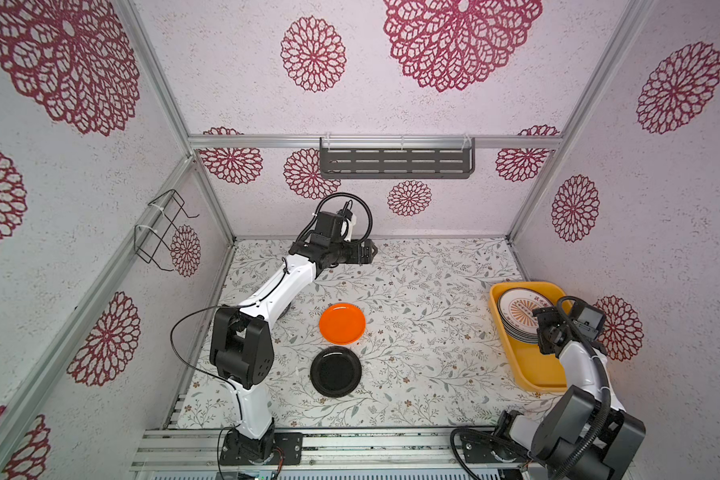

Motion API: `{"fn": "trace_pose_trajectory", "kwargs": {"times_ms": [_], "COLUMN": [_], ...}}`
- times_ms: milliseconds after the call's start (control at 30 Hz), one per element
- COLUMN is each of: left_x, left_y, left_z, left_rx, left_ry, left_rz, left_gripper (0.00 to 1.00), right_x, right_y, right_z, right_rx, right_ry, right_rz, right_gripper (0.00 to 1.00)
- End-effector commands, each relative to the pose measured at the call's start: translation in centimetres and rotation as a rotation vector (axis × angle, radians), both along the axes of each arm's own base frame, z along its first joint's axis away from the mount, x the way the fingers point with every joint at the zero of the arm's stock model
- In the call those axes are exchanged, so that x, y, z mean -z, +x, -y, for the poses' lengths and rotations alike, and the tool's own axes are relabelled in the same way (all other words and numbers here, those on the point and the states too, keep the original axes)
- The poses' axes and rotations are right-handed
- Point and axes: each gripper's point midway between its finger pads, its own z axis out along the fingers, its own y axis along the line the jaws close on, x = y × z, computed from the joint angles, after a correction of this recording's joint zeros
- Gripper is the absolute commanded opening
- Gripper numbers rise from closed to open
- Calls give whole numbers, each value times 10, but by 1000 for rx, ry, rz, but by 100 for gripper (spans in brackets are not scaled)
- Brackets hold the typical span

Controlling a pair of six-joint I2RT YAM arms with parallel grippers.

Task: Place the plates into the plastic bin on the countertop
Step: 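Withdraw the open right gripper while the left gripper grasps the blue-floral plate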

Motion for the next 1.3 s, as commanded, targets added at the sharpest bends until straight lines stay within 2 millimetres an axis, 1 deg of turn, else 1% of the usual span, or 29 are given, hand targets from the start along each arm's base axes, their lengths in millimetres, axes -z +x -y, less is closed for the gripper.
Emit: {"fn": "trace_pose_trajectory", "kwargs": {"times_ms": [0,67,100,233,300,367,467,567,633,667,733,867,933,1033,1067,1167,1267], "left_x": [9,17,24,45,59,74,94,109,115,118,118,115,115,120,122,129,133], "left_y": [4,1,-1,-15,-23,-32,-45,-52,-54,-54,-54,-58,-64,-76,-79,-90,-100], "left_z": [-24,-35,-43,-64,-75,-82,-89,-100,-114,-123,-143,-181,-205,-242,-252,-279,-301], "left_rx": [-52,-62,-74,-109,-126,-133,-149,-203,-278,-324,-410,-572,-671,-816,-852,-932,-993], "left_ry": [-13,-23,-32,-33,-29,-34,-21,-6,-26,-48,-76,-110,-106,-163,-194,-302,-321], "left_rz": [-27,-65,-96,-169,-220,-274,-343,-378,-394,-403,-398,-376,-367,-372,-375,-384,-388], "left_gripper": [97,97,97,97,97,97,98,97,97,97,98,97,97,99,100,97,96], "right_x": [-51,-62,-66,-76,-80,-80,-78,-75,-73,-74,-77,-83,-86,-92,-94,-98,-101], "right_y": [31,50,61,97,115,130,149,163,172,178,186,200,205,210,212,217,223], "right_z": [-16,-39,-53,-103,-133,-162,-200,-236,-257,-269,-293,-328,-343,-364,-369,-380,-384], "right_rx": [-102,-179,-229,-389,-491,-582,-699,-801,-859,-888,-948,-1029,-1067,-1121,-1133,-1155,-1158], "right_ry": [-140,-181,-192,-224,-233,-231,-235,-218,-201,-190,-165,-126,-121,-111,-108,-110,-104], "right_rz": [83,98,111,141,166,192,212,237,250,266,302,350,366,393,399,416,429], "right_gripper": [85,86,85,84,85,87,89,92,94,99,99,99,99,99,99,99,99]}}
